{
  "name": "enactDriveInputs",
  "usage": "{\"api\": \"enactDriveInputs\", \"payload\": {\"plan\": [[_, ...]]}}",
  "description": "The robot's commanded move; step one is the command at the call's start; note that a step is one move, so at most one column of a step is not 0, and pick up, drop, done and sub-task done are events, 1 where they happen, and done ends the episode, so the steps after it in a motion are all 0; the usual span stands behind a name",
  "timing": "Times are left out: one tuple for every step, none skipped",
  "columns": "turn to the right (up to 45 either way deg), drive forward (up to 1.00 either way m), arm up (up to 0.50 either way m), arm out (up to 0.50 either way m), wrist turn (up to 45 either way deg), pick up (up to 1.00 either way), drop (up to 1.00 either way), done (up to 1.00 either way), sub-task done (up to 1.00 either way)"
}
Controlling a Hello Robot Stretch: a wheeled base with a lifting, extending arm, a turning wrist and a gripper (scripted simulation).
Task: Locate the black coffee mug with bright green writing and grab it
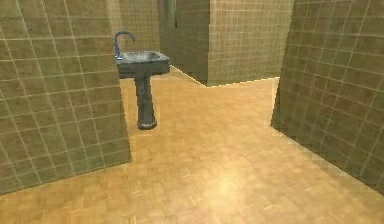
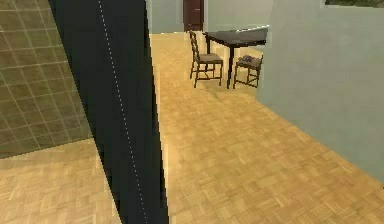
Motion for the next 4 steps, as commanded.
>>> {"api": "enactDriveInputs", "payload": {"plan": [[3.0, 0.00, 0.00, 0.00, 0.0, 0.00, 0.00, 0.00, 0.00], [0.0, 1.00, 0.00, 0.00, 0.0, 0.00, 0.00, 0.00, 0.00], [0.0, 1.00, 0.00, 0.00, 0.0, 0.00, 0.00, 0.00, 0.00], [0.0, 0.55, 0.00, 0.00, 0.0, 0.00, 0.00, 0.00, 0.00]]}}
